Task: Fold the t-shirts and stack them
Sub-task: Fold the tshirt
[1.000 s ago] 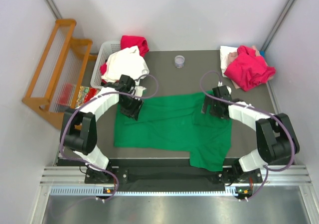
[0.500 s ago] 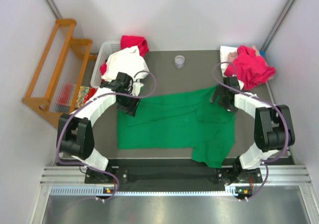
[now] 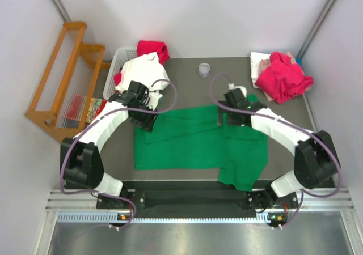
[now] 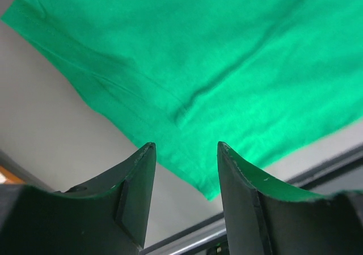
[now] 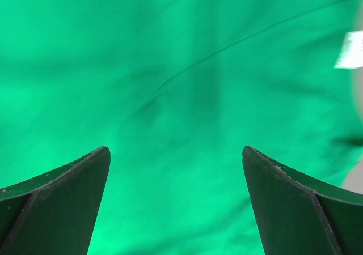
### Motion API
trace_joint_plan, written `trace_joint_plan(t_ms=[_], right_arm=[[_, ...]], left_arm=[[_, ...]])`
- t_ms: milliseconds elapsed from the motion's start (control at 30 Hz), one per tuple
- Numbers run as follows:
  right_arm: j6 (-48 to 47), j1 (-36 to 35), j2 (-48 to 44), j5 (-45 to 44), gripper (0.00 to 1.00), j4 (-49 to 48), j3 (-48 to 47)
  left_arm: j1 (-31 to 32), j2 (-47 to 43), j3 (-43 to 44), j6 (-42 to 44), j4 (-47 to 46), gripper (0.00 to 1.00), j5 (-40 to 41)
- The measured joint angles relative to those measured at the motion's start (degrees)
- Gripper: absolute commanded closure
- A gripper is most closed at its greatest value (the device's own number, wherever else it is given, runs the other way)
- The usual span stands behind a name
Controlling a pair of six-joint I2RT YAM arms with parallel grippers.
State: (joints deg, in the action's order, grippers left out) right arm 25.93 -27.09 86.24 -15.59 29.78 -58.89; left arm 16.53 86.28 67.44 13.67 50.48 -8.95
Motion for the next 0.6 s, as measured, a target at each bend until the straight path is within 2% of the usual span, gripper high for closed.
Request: trace_joint_plan(t_ms=[133, 300, 400, 500, 600], right_arm=[[-0.4, -11.8, -9.5, -0.1, 0.0, 5.5, 2.3], [2.4, -22.3, -18.4, 0.2, 0.0, 13.5, 6.5], [4.9, -27.0, -19.9, 0.9, 0.0, 16.6, 8.9], [7.3, -30.6, -20.0, 1.6, 0.0, 17.8, 11.6], [9.2, -33.2, -20.0, 2.2, 0.02, 18.4, 13.7]], left_arm=[[0.0, -4.4, 0.0, 2.2, 3.0, 0.46, -1.8], [1.6, -8.7, -2.2, 4.7, 4.4, 0.46, -0.9], [3.9, -10.9, -6.9, 5.9, 3.9, 0.46, 0.9], [5.2, -13.0, -12.1, 6.8, 3.5, 0.53, 2.1], [5.4, -15.6, -16.2, 7.5, 3.2, 0.55, 4.2]])
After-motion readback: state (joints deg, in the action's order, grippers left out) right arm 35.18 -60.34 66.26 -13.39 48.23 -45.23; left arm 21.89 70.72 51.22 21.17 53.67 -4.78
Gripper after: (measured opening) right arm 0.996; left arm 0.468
